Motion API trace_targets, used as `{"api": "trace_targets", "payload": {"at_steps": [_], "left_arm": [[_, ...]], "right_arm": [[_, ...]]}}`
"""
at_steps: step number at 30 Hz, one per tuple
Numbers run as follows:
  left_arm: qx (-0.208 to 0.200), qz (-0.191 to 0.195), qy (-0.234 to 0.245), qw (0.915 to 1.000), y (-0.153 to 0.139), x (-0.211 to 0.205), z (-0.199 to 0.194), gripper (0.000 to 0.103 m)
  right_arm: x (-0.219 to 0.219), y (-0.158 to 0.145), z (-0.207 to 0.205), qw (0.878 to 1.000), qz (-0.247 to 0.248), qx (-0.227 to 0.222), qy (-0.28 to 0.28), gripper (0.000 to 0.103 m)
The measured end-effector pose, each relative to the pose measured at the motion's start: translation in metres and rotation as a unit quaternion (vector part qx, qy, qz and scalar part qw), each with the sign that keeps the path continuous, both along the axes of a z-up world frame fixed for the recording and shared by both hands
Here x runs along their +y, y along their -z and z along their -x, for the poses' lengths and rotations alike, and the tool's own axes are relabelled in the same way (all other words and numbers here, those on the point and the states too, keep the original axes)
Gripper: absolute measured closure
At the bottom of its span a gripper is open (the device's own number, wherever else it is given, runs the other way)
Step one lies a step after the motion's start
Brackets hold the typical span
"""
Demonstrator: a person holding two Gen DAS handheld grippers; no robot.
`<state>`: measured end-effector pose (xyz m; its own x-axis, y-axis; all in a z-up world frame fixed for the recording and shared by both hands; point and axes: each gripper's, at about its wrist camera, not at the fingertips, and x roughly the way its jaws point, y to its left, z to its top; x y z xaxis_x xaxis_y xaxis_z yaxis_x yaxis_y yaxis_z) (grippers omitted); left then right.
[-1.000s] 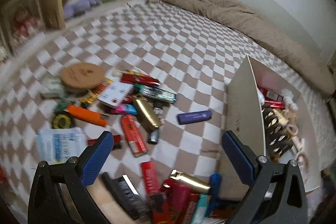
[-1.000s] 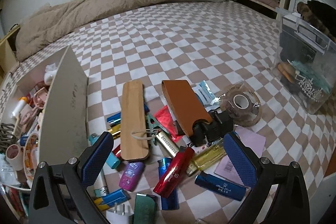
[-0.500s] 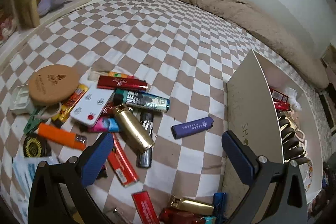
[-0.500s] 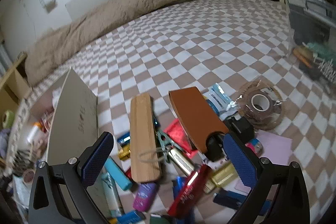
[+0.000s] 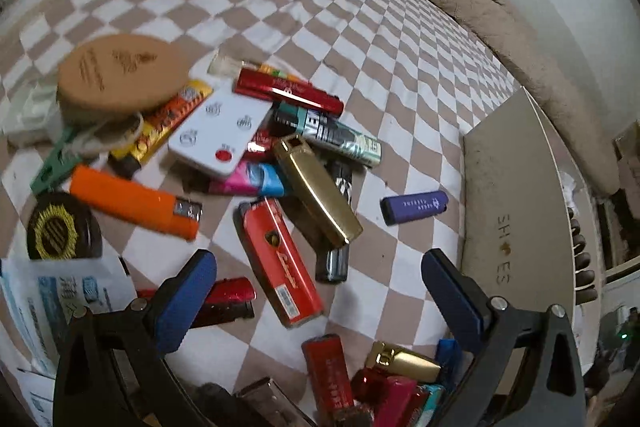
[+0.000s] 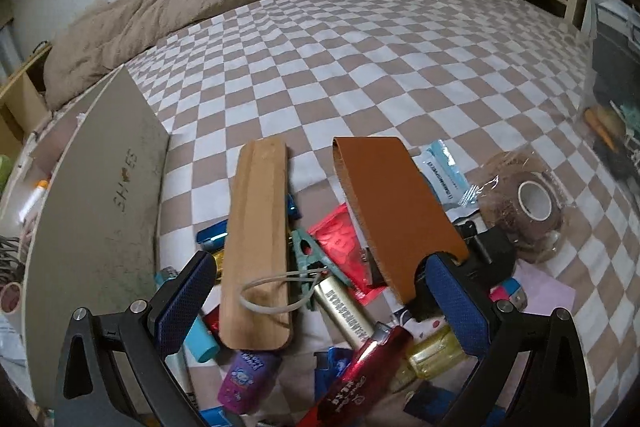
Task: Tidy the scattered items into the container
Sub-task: 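Move both tools down toward the scattered lighters and strips beside the box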
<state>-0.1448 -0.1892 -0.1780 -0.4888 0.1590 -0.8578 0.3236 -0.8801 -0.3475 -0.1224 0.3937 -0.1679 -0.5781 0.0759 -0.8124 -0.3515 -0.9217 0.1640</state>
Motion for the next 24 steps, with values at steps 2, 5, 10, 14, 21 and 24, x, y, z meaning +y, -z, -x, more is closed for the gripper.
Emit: {"api": "trace_targets", "payload": {"at_steps": [2,5,10,14,21,24], "left_arm": [[-0.008,0.002,0.006,0.9999,0.000,0.005,-0.001,0.001],[-0.019,-0.006,0.030,0.9994,0.004,0.018,0.002,0.001],[-0.031,-0.001,0.067,0.9973,0.010,0.039,0.009,0.001],[-0.026,-0.026,0.077,0.9964,0.011,0.042,0.009,0.001],[-0.020,-0.102,0.099,0.9896,0.012,0.051,0.012,0.000],[-0.020,-0.135,0.110,0.9846,0.013,0.056,0.011,0.000]], "right_arm": [[0.003,0.000,-0.002,1.000,0.011,0.002,0.004,0.000],[0.009,-0.001,-0.008,0.999,0.029,0.004,0.015,0.000],[0.013,0.000,-0.006,0.999,0.045,0.003,0.025,0.000],[0.011,0.000,-0.005,1.000,0.021,-0.001,0.016,0.000],[0.023,-0.010,-0.011,0.999,-0.025,0.011,0.041,0.000],[0.042,-0.011,-0.019,0.997,-0.011,0.018,0.076,0.000]]}}
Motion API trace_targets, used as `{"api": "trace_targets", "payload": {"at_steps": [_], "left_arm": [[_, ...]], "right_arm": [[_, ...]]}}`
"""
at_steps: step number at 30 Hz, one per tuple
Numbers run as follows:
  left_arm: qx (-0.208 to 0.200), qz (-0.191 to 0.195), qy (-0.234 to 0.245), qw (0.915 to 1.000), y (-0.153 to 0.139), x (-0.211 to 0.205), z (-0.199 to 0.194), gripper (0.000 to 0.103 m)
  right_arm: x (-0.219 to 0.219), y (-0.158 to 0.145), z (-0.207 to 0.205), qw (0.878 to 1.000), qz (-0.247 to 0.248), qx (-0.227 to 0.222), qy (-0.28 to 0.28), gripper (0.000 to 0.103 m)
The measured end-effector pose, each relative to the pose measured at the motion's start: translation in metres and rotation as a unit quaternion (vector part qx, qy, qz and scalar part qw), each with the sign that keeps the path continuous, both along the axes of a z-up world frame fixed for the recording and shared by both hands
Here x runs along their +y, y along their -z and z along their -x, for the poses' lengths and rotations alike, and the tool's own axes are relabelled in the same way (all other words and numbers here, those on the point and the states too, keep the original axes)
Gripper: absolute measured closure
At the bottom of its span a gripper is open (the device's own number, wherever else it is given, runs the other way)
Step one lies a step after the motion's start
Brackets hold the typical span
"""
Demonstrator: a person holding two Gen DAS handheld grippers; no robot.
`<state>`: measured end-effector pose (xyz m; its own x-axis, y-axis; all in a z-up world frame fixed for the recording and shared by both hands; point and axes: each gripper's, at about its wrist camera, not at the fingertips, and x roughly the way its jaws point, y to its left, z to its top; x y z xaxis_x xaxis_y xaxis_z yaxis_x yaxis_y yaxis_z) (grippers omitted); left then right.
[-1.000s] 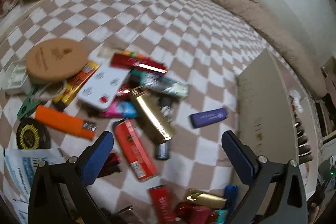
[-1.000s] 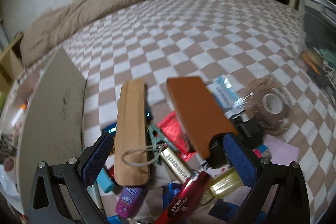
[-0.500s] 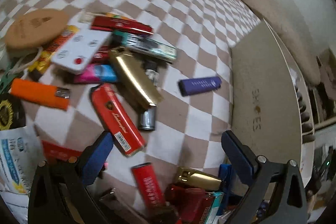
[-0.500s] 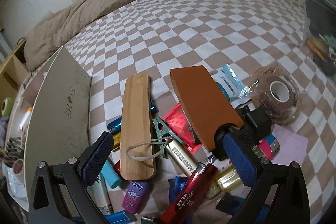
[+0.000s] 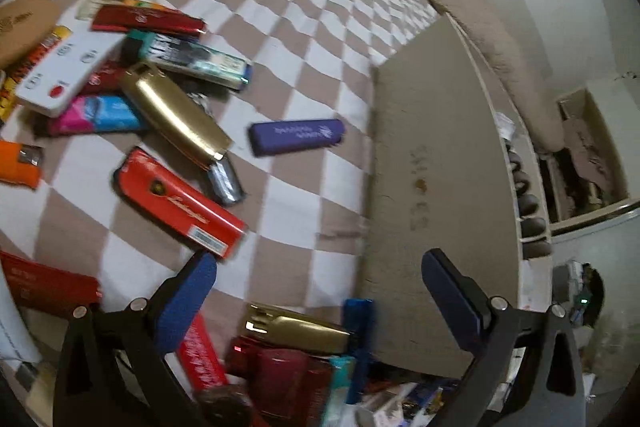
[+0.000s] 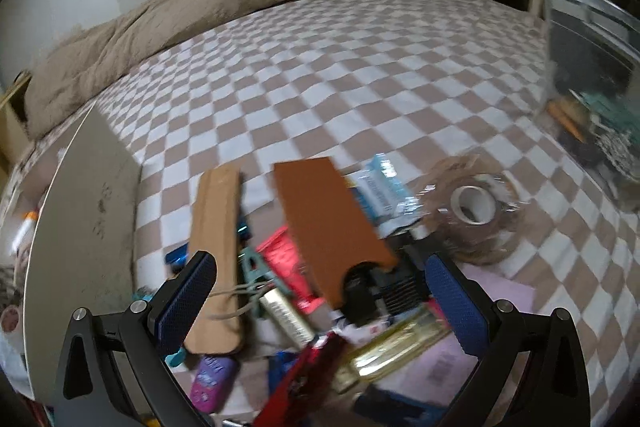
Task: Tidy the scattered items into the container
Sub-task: 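Move both tools down toward the scattered lighters and strips beside the box, then grasp the brown leather strip with the right tool while the left tool grasps the red Lamborghini lighter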
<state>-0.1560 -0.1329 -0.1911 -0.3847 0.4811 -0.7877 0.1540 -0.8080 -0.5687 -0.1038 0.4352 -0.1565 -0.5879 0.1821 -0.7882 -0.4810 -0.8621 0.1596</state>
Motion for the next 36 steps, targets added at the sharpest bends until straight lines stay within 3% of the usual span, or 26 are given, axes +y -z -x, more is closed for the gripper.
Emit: {"api": "trace_targets", "payload": {"at_steps": [4,7,11,13,19,25,30,36], "left_arm": [[-0.005,-0.041,0.002,0.9991,0.002,0.004,0.000,0.000],[-0.003,-0.035,-0.005,0.9994,0.002,0.003,0.003,0.000],[0.006,-0.048,-0.017,0.9987,0.003,0.001,0.010,0.000],[0.015,-0.053,-0.026,0.9981,0.002,-0.002,0.011,0.000],[0.063,-0.044,-0.040,0.9962,-0.018,-0.015,0.005,0.000],[0.100,0.032,-0.064,0.9925,-0.033,-0.027,0.001,0.000],[0.081,0.021,-0.093,0.9921,-0.020,-0.044,0.004,0.000],[0.084,-0.001,-0.116,0.9897,-0.015,-0.057,0.007,0.000]], "right_arm": [[0.027,0.001,-0.013,0.997,0.036,0.014,0.061,0.000],[0.044,0.001,-0.025,0.992,0.067,0.036,0.104,0.000],[0.054,0.003,-0.026,0.983,0.135,0.071,0.104,0.000],[0.051,0.002,-0.017,0.983,0.142,0.076,0.089,0.000],[0.035,-0.004,0.018,0.994,0.079,0.063,0.038,0.001],[0.014,0.008,0.045,1.000,0.014,0.013,-0.020,0.022],[0.006,0.019,0.055,0.999,0.010,-0.011,-0.050,0.041],[-0.001,0.026,0.053,0.997,-0.004,-0.031,-0.073,0.050]]}}
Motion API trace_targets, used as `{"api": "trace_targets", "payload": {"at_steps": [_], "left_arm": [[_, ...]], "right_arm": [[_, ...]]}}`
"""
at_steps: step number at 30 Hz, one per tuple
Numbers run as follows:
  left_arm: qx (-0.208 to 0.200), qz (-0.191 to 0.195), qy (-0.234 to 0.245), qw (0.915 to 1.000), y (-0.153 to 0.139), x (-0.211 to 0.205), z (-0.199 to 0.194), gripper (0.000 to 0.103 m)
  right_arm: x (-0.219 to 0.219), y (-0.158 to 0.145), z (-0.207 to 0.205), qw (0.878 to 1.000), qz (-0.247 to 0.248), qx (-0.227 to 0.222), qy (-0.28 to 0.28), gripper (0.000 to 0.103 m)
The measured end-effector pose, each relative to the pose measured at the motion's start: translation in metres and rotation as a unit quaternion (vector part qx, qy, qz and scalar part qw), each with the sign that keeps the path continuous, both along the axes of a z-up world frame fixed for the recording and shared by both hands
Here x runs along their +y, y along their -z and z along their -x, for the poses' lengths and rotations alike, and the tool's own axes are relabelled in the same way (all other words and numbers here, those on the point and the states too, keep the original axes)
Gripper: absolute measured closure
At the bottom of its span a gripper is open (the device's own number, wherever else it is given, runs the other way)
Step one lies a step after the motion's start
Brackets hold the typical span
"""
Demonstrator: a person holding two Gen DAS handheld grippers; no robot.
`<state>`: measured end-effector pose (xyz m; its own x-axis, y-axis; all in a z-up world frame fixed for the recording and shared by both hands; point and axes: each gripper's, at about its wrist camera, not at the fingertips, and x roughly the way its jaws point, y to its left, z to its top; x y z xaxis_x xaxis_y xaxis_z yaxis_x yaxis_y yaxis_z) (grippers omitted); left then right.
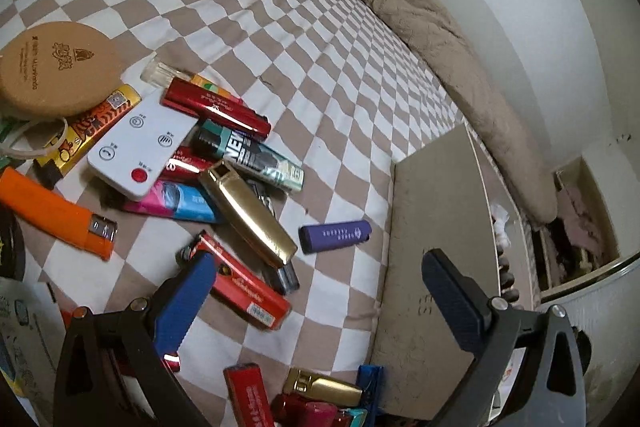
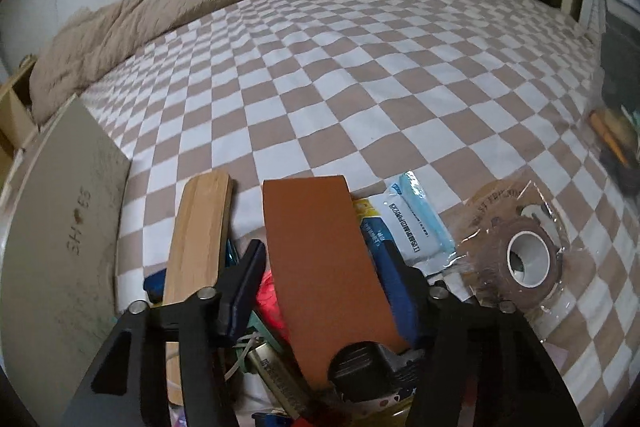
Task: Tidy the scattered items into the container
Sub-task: 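Grasp the brown leather strip with the right tool while the left tool grasps the red Lamborghini lighter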
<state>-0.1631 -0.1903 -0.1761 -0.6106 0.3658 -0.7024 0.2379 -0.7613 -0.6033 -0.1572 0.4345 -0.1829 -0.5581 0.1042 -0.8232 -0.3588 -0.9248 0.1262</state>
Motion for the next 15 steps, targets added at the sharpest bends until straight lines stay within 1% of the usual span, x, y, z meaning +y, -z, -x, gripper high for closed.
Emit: {"api": "trace_targets", "payload": {"at_steps": [3,5,7,9,11,12,13,14,15], "left_arm": [[0.004,-0.007,0.001,1.0000,0.003,-0.001,0.005,0.000],[0.003,0.005,0.005,1.0000,0.005,0.000,0.007,0.000],[0.002,0.041,0.009,0.9991,0.003,0.002,0.008,0.000],[-0.001,0.102,0.012,0.9947,-0.001,0.006,0.007,0.000],[-0.003,0.133,0.021,0.9909,0.001,0.007,0.006,0.000],[-0.008,0.138,0.028,0.9900,0.004,0.008,0.006,0.000],[-0.013,0.138,0.034,0.9897,0.008,0.008,0.007,0.000],[-0.019,0.140,0.038,0.9892,0.011,0.008,0.008,0.000],[-0.025,0.147,0.042,0.9880,0.015,0.009,0.008,0.000]], "right_arm": [[-0.007,-0.001,0.001,1.000,-0.014,-0.008,-0.013,0.051],[-0.009,-0.004,-0.002,1.000,-0.007,-0.007,-0.021,0.052],[-0.008,-0.007,-0.005,1.000,0.011,-0.001,-0.020,0.052],[-0.006,-0.010,-0.009,0.999,0.030,0.008,-0.018,0.052],[-0.005,-0.012,-0.012,0.999,0.049,0.016,-0.015,0.052],[-0.004,-0.014,-0.014,0.998,0.062,0.021,-0.015,0.052],[-0.002,-0.014,-0.016,0.996,0.089,0.028,-0.014,0.052],[0.003,-0.013,-0.019,0.991,0.128,0.036,-0.011,0.052],[0.008,-0.011,-0.022,0.984,0.172,0.044,-0.006,0.053]]}}
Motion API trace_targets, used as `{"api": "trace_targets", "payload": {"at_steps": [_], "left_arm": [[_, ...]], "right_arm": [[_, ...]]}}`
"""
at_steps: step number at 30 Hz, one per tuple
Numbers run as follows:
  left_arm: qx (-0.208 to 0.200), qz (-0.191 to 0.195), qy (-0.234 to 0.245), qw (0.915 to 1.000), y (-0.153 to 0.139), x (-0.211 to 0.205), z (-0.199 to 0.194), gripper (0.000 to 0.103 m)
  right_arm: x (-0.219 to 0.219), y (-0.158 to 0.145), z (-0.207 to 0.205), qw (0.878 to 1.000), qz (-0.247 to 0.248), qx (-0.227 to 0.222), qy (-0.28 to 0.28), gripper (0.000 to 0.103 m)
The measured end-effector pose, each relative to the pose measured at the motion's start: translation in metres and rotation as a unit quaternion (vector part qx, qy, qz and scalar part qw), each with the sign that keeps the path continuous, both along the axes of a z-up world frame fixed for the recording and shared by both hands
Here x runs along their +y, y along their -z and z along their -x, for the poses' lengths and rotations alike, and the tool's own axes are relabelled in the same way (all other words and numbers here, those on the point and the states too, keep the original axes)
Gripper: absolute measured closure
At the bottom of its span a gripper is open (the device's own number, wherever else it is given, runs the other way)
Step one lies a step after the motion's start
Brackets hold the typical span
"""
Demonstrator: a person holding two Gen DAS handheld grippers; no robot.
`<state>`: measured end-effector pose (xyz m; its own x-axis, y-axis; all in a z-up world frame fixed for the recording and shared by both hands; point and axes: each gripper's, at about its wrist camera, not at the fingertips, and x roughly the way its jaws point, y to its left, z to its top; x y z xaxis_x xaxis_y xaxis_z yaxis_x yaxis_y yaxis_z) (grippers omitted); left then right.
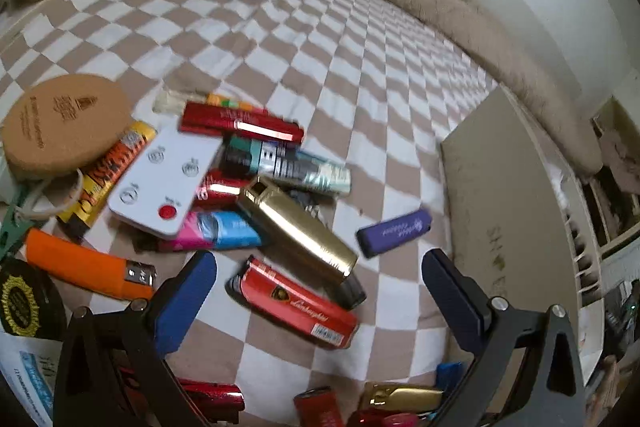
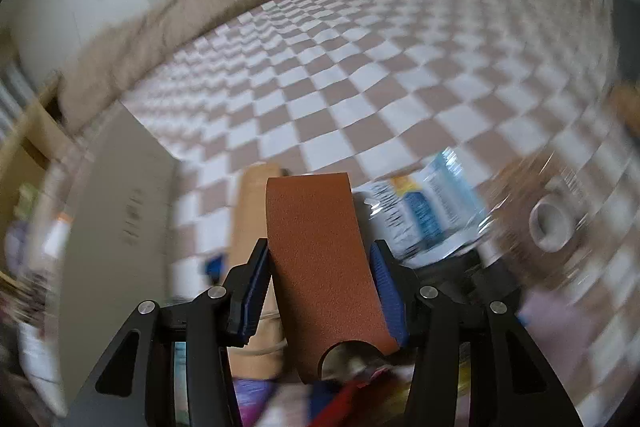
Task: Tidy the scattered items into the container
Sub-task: 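Grasp the brown leather strip with the right tool while the left tool grasps the red Lamborghini lighter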
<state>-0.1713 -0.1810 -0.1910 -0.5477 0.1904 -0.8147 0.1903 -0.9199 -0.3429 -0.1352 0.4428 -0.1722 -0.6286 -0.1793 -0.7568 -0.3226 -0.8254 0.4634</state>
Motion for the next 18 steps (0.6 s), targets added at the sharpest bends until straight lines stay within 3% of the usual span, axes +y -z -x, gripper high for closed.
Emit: {"api": "trace_targets", "payload": {"at_steps": [2,8,12,18], "left_arm": [[-0.003,0.018,0.010,0.9998,0.002,0.004,0.000,0.000],[-0.018,0.072,0.041,0.9964,0.000,0.014,-0.006,0.000],[-0.031,0.171,0.095,0.9801,0.007,0.034,-0.013,0.000],[-0.043,0.230,0.151,0.9605,0.017,0.056,-0.010,0.000]], "right_arm": [[0.005,0.001,-0.006,0.999,0.048,0.010,0.011,0.053],[0.004,-0.004,-0.014,0.998,0.058,0.018,0.015,0.053],[-0.001,-0.004,-0.013,0.998,0.064,0.019,0.007,0.053],[-0.002,-0.004,-0.011,0.997,0.074,0.025,0.012,0.053]]}}
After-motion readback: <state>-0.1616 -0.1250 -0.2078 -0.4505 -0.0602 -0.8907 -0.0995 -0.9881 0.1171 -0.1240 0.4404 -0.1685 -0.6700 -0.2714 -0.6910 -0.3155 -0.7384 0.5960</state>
